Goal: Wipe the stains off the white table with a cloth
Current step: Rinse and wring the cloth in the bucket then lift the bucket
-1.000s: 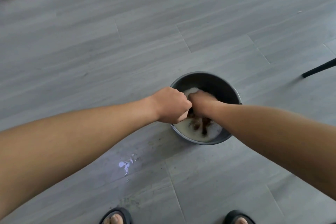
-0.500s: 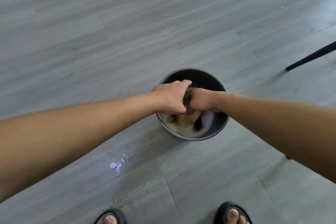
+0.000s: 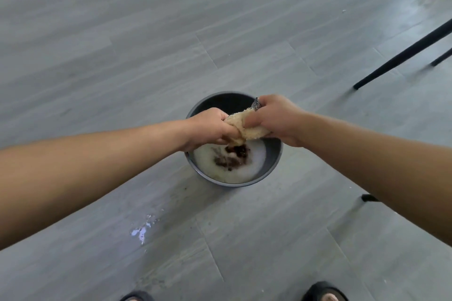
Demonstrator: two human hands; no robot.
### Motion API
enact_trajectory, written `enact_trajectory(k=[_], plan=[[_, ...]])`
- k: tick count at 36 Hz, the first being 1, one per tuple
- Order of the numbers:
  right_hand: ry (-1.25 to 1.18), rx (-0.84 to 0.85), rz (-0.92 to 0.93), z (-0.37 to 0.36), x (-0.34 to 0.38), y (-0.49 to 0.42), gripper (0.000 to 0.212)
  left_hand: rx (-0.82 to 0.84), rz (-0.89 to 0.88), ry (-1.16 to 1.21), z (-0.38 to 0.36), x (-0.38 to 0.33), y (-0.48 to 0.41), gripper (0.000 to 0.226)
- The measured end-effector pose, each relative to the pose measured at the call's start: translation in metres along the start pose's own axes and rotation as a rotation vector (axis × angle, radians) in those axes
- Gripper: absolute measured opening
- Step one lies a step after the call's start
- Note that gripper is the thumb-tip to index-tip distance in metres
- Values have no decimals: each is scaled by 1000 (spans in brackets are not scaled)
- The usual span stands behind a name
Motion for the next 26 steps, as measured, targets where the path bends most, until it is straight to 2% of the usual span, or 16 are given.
enact_trajectory(k=[3,7,9,11,16,19,22,26], plan=[[102,-34,19,-10,11,-9,22,-94,-37,134,1,6,15,36],[-49,71,-29,-21,-7,-17,30,-229,-62,269,6,6,27,19],[-129,48,-51,-20,-17,-22,31,-296,-40,302,12,7,30,23],[-111,-1,-54,-20,-21,-25,34,-380,-12,319,17,11,33,29],[-22,8,119,-44,11,-23,31,-497,23,413,24,15,43,19],[-67,32,194,-50,20,-21,35,-420,23,515,21,13,44,24],[-284,42,182,-50,18,-19,39,-298,42,535,16,11,44,17],[-562,75,76,-60,5,-16,28,-397,52,432,15,13,43,21]])
Point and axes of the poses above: each hand's wrist, its own y-axis away from the middle knuckle, its own z-axis out of the back of the hand, x = y × z, the point moved 7 cm from there along -y, towards the middle knuckle, and after that the axes turned 13 degrees about x, right-handed, at the moved point
